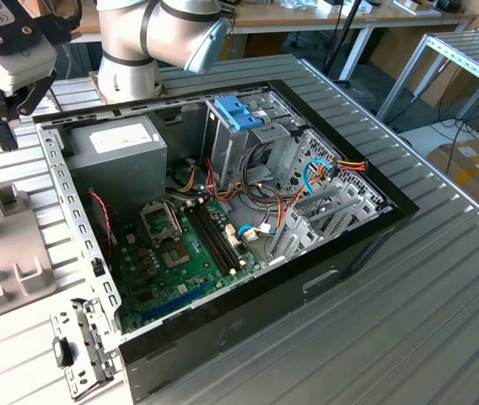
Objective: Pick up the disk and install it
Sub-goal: 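Reach for the disk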
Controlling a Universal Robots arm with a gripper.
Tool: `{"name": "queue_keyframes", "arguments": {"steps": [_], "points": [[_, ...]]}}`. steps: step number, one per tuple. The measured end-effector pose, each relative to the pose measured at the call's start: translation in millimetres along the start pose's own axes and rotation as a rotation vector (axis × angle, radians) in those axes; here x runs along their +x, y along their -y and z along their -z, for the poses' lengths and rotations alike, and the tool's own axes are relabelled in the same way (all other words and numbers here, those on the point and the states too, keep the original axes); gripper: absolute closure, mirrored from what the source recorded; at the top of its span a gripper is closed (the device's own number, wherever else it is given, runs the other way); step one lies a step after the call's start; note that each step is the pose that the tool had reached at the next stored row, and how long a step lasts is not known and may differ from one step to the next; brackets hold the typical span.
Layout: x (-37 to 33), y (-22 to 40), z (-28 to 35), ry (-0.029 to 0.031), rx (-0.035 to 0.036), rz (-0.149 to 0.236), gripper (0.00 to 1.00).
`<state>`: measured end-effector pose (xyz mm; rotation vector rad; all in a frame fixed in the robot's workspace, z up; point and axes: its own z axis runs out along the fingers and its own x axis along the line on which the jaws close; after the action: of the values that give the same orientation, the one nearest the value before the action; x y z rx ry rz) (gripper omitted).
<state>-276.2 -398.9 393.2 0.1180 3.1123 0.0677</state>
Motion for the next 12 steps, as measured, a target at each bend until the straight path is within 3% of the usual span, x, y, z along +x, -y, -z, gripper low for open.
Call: {"name": "queue_keyframes", "arguments": {"steps": [12], "points": [[4.9,0.4,0.1,0.0000,0.0001,0.000,0.89]]}}
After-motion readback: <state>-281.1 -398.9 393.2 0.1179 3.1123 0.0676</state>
